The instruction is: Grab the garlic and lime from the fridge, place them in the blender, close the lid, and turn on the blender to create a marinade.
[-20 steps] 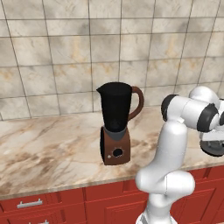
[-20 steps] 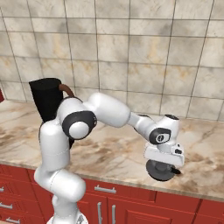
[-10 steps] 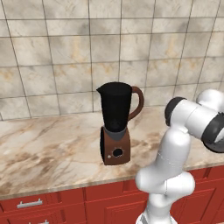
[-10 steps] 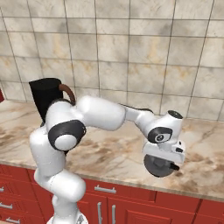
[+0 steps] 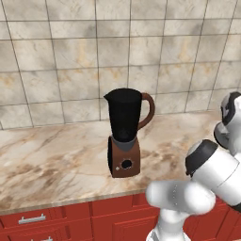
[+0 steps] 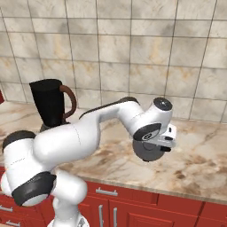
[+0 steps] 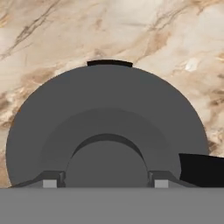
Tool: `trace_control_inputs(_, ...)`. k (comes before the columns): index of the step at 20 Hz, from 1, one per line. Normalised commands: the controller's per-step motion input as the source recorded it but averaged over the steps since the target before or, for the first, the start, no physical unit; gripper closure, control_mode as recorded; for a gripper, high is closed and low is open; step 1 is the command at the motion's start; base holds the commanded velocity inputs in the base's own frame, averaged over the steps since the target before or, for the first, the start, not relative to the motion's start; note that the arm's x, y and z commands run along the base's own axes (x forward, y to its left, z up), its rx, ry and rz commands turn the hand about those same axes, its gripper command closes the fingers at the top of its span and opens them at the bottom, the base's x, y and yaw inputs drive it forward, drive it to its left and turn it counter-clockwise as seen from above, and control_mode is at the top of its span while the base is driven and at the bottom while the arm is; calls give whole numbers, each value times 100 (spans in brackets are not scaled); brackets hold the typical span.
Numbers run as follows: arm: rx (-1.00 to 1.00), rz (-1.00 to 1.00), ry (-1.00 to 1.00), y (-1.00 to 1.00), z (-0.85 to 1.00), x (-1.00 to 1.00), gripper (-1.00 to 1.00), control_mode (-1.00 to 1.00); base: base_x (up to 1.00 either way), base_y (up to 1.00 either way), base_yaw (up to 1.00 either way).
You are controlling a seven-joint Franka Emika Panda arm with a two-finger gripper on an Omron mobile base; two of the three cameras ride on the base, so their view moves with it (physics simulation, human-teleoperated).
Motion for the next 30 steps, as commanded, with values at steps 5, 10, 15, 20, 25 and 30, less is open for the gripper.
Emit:
trace_control_inputs(5,-6,0,-17,68,100,15,100,-100,0,0,0)
trace_control_inputs(10,-9,0,-14,80,100,43,100,-100,0,0,0)
trace_control_inputs(15,-3,0,-6,69,100,65,100,-100,0,0,0)
trace_control_inputs(20,0,0,10,36,100,59,100,-100,0,0,0)
trace_control_inputs(25,0,1,21,29,65,29,100,-100,0,0,0)
trace_control_inputs(30,0,3,0,27,13,-1,100,-100,0,0,0)
